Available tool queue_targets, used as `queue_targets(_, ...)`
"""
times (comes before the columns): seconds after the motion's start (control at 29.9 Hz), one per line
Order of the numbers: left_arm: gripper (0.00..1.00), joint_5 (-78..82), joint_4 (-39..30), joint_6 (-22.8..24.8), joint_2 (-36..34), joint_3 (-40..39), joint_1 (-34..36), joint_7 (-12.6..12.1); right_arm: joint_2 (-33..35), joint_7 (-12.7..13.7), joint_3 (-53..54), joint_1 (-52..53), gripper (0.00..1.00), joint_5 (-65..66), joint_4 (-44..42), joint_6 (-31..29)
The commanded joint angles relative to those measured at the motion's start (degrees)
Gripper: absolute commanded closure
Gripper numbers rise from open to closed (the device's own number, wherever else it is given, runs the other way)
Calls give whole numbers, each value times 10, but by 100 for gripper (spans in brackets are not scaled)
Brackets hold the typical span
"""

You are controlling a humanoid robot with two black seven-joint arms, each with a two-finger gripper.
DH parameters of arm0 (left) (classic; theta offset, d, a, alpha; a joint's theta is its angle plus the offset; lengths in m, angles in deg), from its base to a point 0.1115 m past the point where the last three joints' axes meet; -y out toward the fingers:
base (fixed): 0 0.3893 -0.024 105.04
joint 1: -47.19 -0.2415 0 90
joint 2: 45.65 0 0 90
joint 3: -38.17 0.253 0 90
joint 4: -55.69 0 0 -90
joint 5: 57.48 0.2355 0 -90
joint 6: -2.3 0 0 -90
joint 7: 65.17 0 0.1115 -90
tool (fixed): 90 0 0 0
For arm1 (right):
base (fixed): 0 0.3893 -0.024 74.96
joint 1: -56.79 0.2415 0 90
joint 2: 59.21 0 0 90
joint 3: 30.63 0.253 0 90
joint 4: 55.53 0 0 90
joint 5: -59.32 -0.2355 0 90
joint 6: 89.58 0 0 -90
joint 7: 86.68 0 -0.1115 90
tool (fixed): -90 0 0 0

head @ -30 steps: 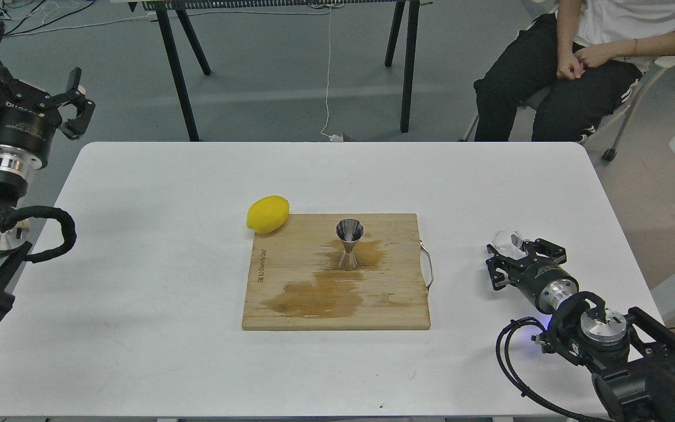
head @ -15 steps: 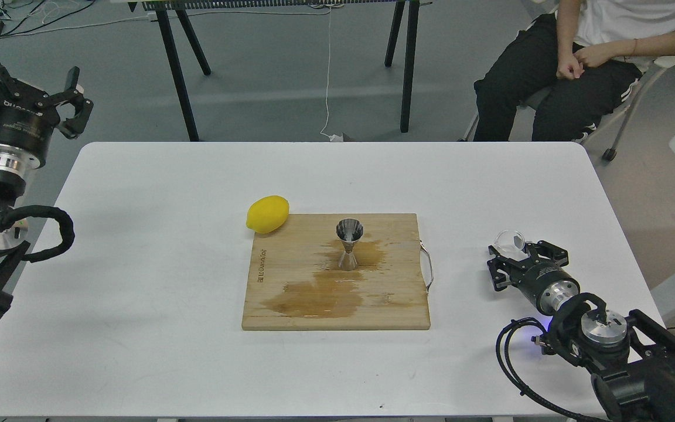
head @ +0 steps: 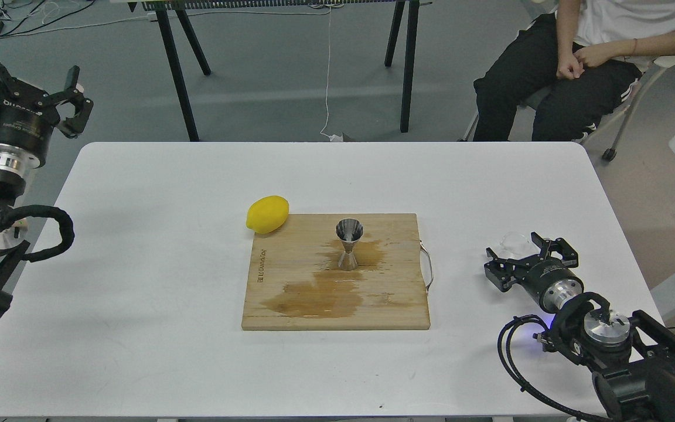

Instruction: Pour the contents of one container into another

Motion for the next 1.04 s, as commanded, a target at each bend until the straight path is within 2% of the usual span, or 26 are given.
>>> queue_targets(0.0,0,0,0,1,-1,0,0,0,2,-1,-3,12,2,4,1,-67)
queue_targets(0.17,0,0,0,1,-1,0,0,0,8,-4,-10,53,2,14,3,-142)
queue_targets(0.37,0,0,0,1,-1,-1,0,0,45,-14,-8,126,0,40,2,-145)
queue_targets(0.43,0,0,0,1,-1,-1,0,0,53,-28,-8,149,0,41,-4,-145)
queue_targets(0.6,0,-1,0,3,8,-10,-3,0,78,-97,-9,217,0,83,-42,-145)
queue_targets(0.67,0,-1,0,3,13,-11,-7,0,84,-114,-10,249,0,115,-70,-145)
queue_targets(0.77,0,0,0,3,25,-12,-10,0,84,-116,-20,279,0,138,-102,-145)
queue_targets(1.0,0,0,0,5,26,-11,-11,1,84,-116,-31,303,0,138,-106,-145)
